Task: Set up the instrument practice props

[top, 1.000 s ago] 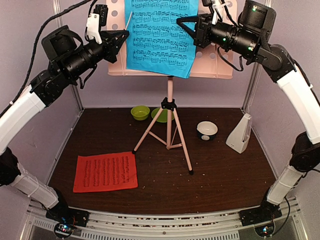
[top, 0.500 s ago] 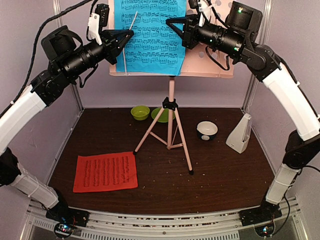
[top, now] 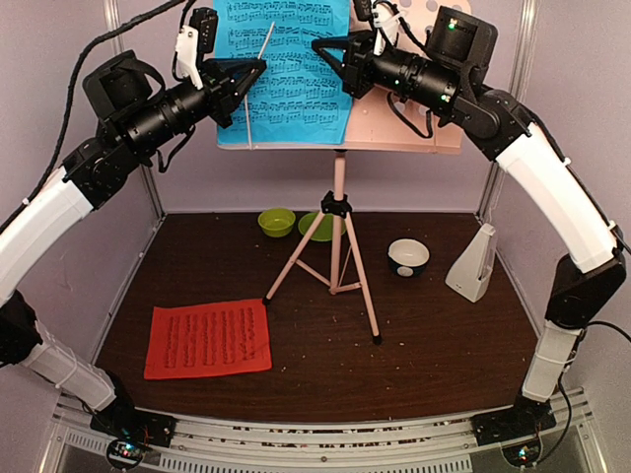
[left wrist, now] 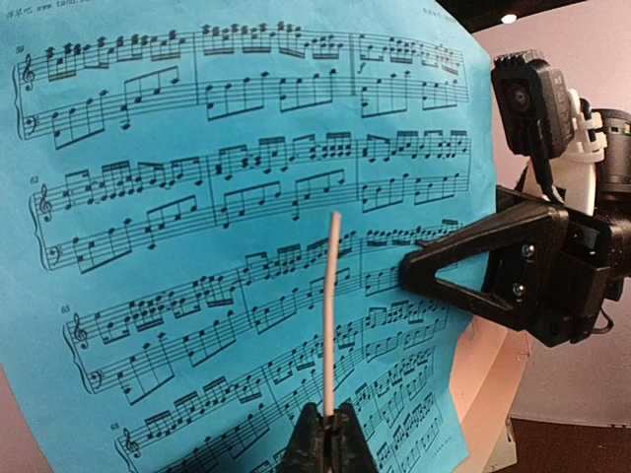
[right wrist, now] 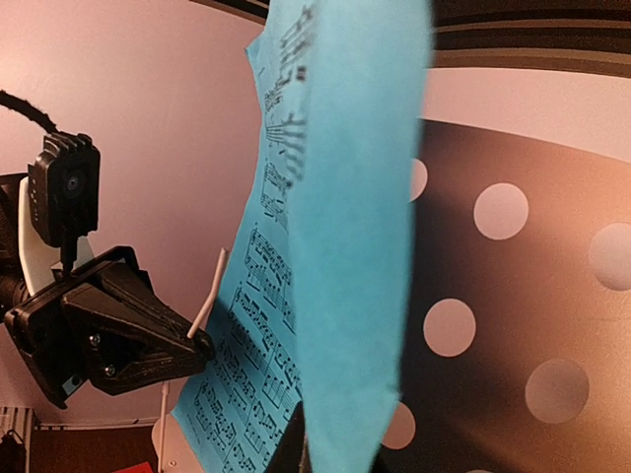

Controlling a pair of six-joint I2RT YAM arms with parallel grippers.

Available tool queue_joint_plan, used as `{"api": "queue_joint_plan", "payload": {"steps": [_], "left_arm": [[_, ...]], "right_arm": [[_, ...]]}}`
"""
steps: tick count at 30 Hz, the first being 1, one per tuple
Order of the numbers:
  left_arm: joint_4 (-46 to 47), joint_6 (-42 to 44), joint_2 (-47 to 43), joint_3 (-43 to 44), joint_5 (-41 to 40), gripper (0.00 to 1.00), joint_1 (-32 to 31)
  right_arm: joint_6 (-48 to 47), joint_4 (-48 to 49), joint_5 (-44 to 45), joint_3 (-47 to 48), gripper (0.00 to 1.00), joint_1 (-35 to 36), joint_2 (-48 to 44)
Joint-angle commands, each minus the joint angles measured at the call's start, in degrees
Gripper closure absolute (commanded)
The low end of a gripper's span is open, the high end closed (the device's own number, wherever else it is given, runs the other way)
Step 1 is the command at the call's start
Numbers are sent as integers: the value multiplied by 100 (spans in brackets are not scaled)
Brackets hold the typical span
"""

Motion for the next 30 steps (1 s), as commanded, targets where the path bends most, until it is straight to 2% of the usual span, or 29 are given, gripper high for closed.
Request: {"api": "queue_joint_plan", "payload": {"steps": [1,9,13,19,25,30], "left_arm": [[458,78,55,62,236,100,8],[459,53,113,114,216,100,8],[438,45,142,132,202,100,8],[359,68,157,171,141,100,8],[302,69,171,187,41,100,8],[275,57,187,210,27,100,9]], "right_arm": [[-45,271,18,163,88,-35,26],[-15,449,183,163,66,-28,35],[18,512,376,149,52,-22,30],[55,647,747,-332,37,-23,-271],[-9,568,925,-425,28,-30,-440],[-115,649,1108,-852,27,-30,-742]]}}
